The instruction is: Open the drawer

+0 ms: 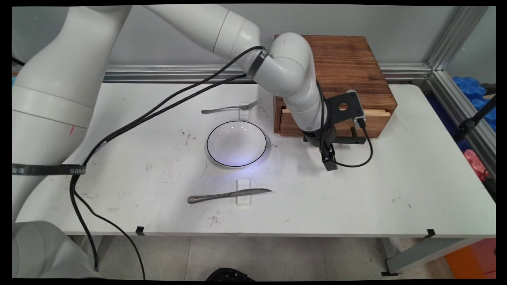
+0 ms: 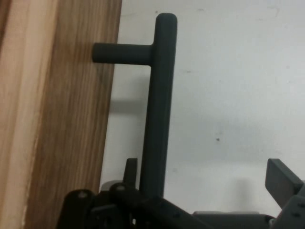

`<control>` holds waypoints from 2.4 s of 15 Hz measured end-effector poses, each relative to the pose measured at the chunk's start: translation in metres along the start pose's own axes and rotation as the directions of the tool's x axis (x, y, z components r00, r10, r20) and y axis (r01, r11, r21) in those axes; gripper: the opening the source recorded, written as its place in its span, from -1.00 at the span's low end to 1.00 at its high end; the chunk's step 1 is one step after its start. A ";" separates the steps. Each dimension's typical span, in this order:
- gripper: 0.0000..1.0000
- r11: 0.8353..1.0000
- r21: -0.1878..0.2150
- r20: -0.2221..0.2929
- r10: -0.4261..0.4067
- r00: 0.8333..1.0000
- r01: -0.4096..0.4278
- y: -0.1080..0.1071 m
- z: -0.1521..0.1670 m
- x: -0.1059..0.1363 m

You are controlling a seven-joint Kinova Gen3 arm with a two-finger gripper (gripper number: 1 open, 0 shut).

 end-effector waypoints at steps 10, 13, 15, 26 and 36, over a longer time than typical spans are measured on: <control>1.00 0.999 -0.025 0.017 -0.028 0.999 0.028 0.032 -0.011 -0.002; 1.00 0.999 -0.036 0.019 -0.031 0.999 0.032 0.043 -0.015 -0.002; 1.00 0.999 -0.044 0.018 -0.031 0.999 0.032 0.050 -0.017 -0.001; 1.00 0.994 -0.099 0.022 -0.036 0.999 0.038 0.098 -0.031 0.002; 1.00 0.990 -0.135 0.030 -0.047 0.998 0.050 0.132 -0.038 0.001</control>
